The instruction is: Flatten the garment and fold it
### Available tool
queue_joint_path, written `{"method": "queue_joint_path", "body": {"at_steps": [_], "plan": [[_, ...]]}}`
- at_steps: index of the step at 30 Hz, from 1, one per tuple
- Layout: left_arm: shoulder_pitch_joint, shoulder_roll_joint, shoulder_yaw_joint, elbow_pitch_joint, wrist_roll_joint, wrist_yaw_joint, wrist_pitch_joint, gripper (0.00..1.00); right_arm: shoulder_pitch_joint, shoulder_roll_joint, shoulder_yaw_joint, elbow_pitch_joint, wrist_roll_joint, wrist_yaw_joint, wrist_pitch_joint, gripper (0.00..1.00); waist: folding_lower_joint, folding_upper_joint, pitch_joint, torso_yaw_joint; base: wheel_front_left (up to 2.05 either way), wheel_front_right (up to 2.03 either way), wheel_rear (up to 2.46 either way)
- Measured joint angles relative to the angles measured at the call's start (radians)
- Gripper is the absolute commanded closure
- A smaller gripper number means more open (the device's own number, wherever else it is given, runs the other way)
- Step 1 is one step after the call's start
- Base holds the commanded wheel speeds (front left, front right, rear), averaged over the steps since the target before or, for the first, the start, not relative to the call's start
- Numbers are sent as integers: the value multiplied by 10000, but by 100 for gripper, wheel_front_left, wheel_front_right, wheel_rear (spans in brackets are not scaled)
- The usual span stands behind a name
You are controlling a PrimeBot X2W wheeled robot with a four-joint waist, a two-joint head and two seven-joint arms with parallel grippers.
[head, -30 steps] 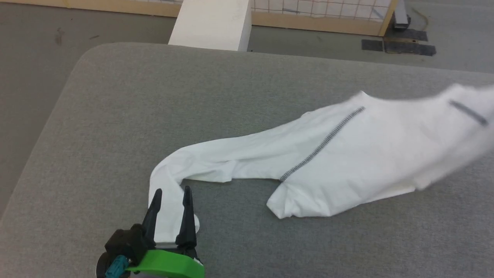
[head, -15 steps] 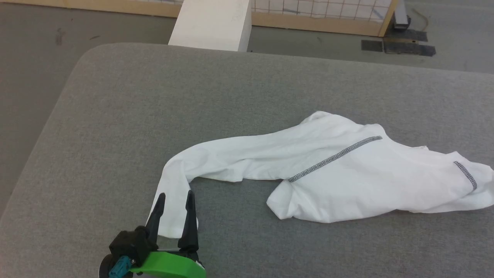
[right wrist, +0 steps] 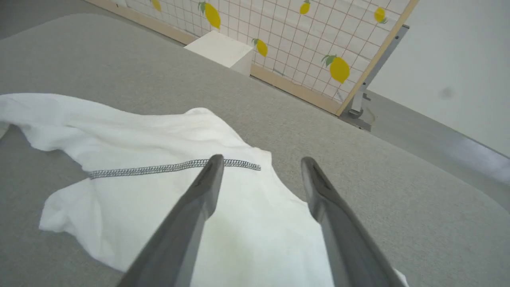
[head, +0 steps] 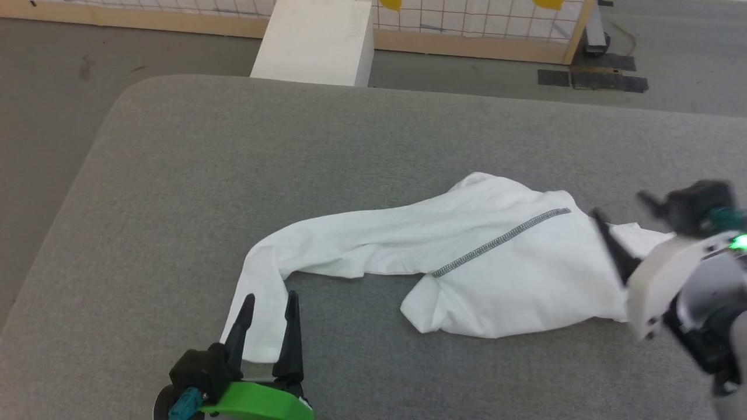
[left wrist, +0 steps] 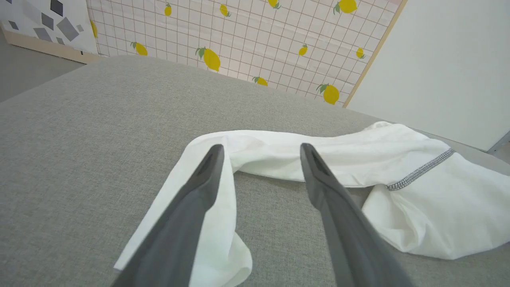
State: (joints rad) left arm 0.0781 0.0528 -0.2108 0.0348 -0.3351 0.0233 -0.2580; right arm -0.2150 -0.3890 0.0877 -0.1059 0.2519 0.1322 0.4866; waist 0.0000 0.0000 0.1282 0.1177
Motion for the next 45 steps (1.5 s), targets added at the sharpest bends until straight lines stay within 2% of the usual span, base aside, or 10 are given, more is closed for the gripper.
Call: {"method": "queue_joint_path", "body": {"at_steps": [10, 19, 20, 21, 22, 28, 34, 39, 44, 45], "plan": [[-50, 0, -67, -12, -113, 23, 0, 0, 789, -48, 2027, 169, 627, 0, 1043, 0, 0, 0, 326, 477, 0, 0, 0], [-203, 0, -171, 0, -186, 58, 0, 0, -334, -4, 3315, 2604, -184, 2, 815, 0, 0, 0, 533, 783, 0, 0, 0], [-214, 0, -182, 0, -186, 71, 0, 0, -469, 23, 3358, 2853, -274, 2, 646, 54, 0, 0, 535, 806, 0, 0, 0], [-224, 0, -192, 0, -188, 105, 0, 0, -628, 104, 3312, 3150, -368, 2, 414, 72, 0, 0, 535, 827, 0, 0, 0], [-230, 0, -207, 2, -196, 127, 0, 0, -802, 128, 3331, 3436, -533, 2, 253, 100, 0, 0, 529, 847, 0, 0, 0], [-231, 0, -245, -6, -247, 146, -2, 0, -1626, 249, 3325, 4470, -941, 4, -713, 100, 0, 0, 536, 886, 0, 0, 0], [-246, 0, -272, -8, -274, 221, 0, 0, -2905, 288, 3425, 4358, -1379, 2, -1647, 100, 0, 0, 577, 819, 0, 0, 0], [-399, 0, -336, 13, -297, 221, 0, 0, -3223, 621, 4491, 3937, -1325, 2, -2100, 100, 0, 0, 607, 730, 0, 0, 0], [-471, 0, -408, 63, -355, 221, 0, 0, -2843, 763, 6153, 3891, -692, 0, -1818, 100, 0, 0, 657, 702, 0, 0, 0], [-483, 0, -412, 71, -359, 221, 0, 0, -2661, 759, 6543, 3906, -433, 0, -1586, 75, 0, 0, 669, 701, 0, 0, 0]]}}
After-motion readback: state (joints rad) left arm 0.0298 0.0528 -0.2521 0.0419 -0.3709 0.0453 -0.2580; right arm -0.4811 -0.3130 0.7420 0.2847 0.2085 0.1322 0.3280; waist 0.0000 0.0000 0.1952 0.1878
